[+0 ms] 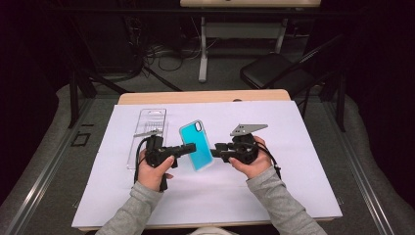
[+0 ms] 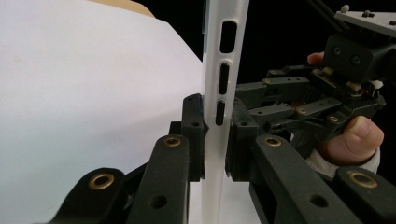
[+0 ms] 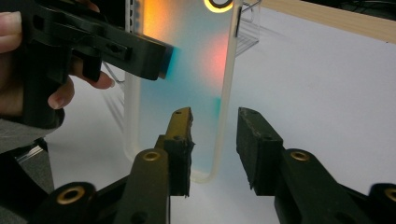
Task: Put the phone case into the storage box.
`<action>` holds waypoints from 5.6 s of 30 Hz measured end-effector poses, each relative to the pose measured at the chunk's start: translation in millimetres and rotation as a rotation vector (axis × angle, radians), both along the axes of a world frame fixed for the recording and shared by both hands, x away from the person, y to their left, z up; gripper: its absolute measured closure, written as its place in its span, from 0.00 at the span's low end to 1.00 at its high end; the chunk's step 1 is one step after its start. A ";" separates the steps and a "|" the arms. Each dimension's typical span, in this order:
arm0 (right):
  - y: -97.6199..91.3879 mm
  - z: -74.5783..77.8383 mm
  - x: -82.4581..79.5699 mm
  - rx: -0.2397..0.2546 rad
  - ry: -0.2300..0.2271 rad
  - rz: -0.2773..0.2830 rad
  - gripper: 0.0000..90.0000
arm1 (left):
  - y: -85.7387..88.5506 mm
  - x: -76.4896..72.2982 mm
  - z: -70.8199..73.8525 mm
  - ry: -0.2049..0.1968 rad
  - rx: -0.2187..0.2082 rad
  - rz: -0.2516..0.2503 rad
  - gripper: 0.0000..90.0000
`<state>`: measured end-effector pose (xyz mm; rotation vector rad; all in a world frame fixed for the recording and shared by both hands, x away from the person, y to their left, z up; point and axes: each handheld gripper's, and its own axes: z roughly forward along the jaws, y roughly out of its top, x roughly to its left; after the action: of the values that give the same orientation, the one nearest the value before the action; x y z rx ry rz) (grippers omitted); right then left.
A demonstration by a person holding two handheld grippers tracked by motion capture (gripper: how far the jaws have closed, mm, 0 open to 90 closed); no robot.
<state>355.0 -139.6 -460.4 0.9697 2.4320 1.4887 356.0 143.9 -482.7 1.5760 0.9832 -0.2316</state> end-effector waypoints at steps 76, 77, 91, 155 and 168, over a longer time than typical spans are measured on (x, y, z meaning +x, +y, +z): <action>-12.1 0.2 4.9 0.084 0.107 0.258 0.72 | -7.6 -7.0 17.5 -0.086 0.080 -0.284 0.90; -11.8 -0.1 4.9 0.085 0.107 0.260 0.72 | -8.1 -7.3 17.6 -0.084 0.079 -0.284 0.90; -10.8 -3.4 6.4 0.102 0.144 0.286 0.78 | -11.2 -8.7 17.7 -0.083 0.069 -0.313 0.90; -16.5 -7.2 11.5 0.186 0.247 0.356 0.91 | -11.8 -8.7 17.9 -0.111 0.067 -0.349 0.90; -16.5 -6.8 11.0 0.187 0.246 0.352 0.91 | -11.8 -9.1 18.2 -0.115 0.066 -0.341 0.89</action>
<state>366.0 -156.1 -467.2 0.8297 2.7945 1.8344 346.9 132.1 -464.5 1.7931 0.6350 -0.3421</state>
